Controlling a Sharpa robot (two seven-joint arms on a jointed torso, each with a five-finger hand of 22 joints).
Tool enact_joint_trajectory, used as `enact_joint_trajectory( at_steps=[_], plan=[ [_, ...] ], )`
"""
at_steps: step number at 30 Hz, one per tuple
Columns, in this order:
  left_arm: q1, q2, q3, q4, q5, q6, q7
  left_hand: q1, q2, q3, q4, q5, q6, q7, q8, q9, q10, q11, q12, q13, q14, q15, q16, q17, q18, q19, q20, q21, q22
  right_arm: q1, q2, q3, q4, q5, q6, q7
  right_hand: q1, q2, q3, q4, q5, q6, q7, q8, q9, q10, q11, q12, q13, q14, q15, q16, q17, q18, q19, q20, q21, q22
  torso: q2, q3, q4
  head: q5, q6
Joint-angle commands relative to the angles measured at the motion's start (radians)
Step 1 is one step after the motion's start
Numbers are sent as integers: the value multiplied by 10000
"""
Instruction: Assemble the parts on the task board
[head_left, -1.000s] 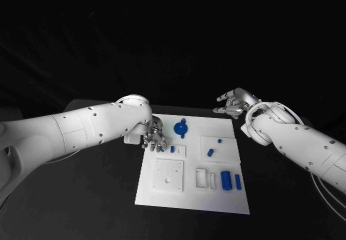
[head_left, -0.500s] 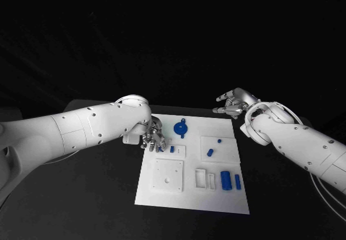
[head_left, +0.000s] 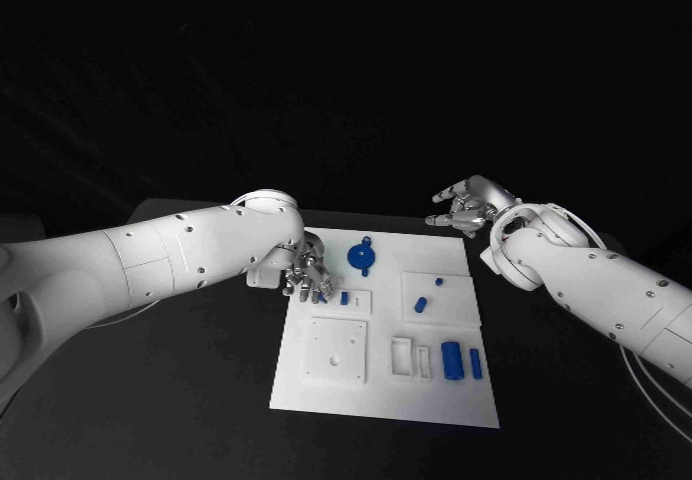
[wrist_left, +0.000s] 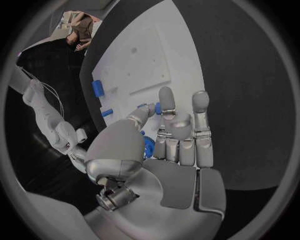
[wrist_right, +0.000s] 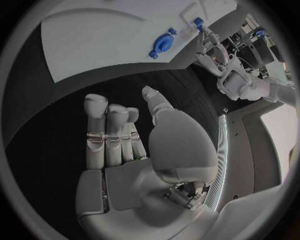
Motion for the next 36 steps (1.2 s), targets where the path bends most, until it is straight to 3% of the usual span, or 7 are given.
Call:
enact_joint_trajectory(
  at_steps=[1,18,36],
  plan=[
    [-22,44,-6,-24,4,14,-71,95,-29,2105,-2051,49,169,-89,-43,6,345,-37,52,-10,-9,-27,33,7,202,14,1,45,187,-4,7,2,3,-31,56,79,-55,21,25,-11,20,69,14,24,1,-43,5,-22,1,-33,17,-41,-9,130,490,38,-32,4,2,-1,-3,6,1],
    [-65,48,-51,-31,43,312,-168,111,-33,2103,-2056,47,185,-88,-70,6,344,-34,52,-21,-15,-17,39,24,204,-1,11,47,190,-5,-1,2,0,-39,57,75,-54,27,49,-41,14,59,17,25,1,-46,7,-23,2,-32,16,-40,-7,130,493,38,-29,11,1,-8,1,-3,-31],
    [-63,46,-47,-23,44,167,-94,121,-69,2117,-2061,104,241,-102,-74,12,354,-48,104,-14,22,-17,110,123,212,12,12,84,194,-5,13,2,-7,-41,47,88,-54,27,49,-41,14,59,17,25,1,-46,7,-23,2,-32,16,-40,-7,130,493,38,-29,11,9,-3,-7,-3,-26]
  ],
)
